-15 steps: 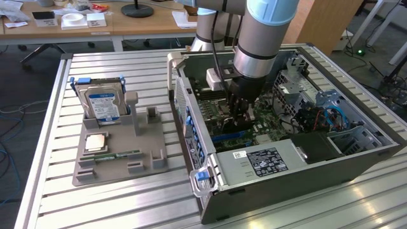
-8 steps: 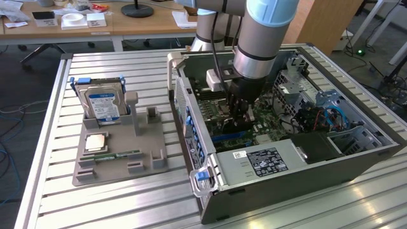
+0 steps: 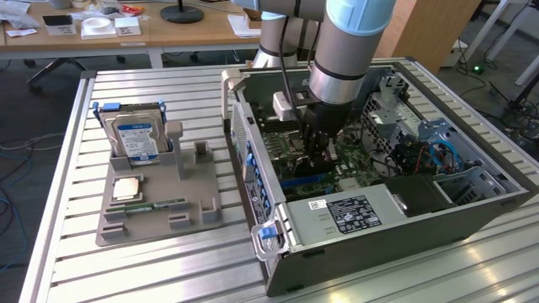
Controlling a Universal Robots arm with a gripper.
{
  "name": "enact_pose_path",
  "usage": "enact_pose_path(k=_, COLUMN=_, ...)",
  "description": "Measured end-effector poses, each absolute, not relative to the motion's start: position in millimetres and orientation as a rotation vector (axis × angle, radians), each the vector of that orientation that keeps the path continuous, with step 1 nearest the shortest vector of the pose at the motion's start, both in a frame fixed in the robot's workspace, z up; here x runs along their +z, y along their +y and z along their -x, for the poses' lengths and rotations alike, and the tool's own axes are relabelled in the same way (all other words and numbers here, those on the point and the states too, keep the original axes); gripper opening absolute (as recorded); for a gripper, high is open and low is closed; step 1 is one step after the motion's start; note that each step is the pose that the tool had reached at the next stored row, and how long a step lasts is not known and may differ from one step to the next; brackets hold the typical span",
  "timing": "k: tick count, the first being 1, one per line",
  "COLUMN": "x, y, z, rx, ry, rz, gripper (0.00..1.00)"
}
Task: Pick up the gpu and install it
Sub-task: 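Insert the gpu into the slot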
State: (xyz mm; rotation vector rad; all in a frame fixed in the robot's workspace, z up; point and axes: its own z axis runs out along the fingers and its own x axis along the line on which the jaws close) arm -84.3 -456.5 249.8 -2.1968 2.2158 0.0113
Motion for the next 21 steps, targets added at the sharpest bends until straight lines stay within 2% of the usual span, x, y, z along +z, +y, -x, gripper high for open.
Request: enact_pose_path(k=21, x=252.7, y=-457.2, z=84.3, rx=0.01, ry=2.216, rz=2.197, gripper=0.27)
